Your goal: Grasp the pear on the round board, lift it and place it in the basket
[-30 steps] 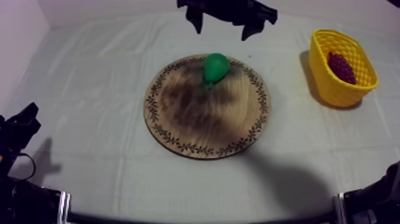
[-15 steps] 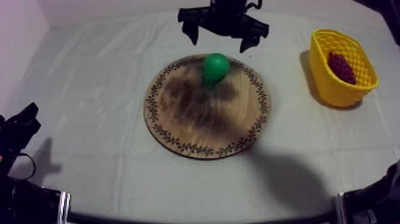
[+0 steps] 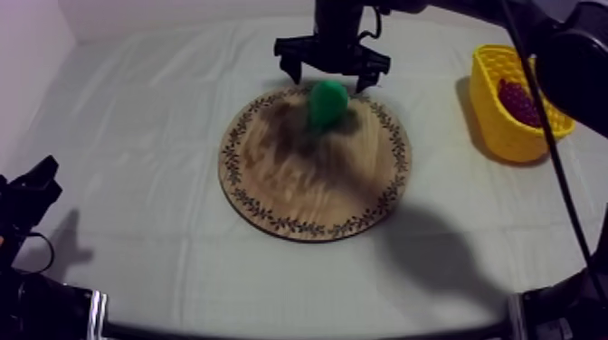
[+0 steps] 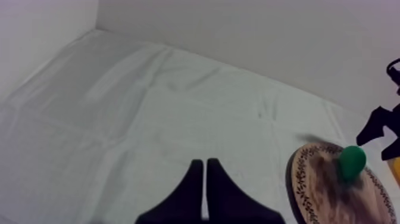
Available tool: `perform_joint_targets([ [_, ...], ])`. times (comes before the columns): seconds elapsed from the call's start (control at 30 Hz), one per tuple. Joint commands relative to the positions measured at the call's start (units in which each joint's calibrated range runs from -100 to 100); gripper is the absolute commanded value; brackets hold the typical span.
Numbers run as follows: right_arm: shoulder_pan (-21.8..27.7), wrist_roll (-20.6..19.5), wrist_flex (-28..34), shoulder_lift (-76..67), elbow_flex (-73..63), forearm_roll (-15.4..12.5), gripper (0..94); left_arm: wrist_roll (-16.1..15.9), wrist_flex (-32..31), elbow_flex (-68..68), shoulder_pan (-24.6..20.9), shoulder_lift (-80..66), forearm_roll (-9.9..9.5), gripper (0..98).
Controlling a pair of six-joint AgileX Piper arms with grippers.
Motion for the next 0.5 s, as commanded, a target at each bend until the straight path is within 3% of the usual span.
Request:
perform_joint_targets([
  [0.0,0.2,0.2,-0.3,2.1,-1.3,-0.2,89.5,0.0,0.0,0.0,0.0,0.0,0.00,0.1],
  [0.33,1.2,1.2,-1.8,9.1,-5.5,-0.2,87.0,0.0,0.0,0.0,0.0,0.0,0.00,0.1],
  [0.47,1.8,1.6,-2.5,11.2,-6.9,0.0,80.8,0.0,0.0,0.0,0.0,0.0,0.00,0.1],
])
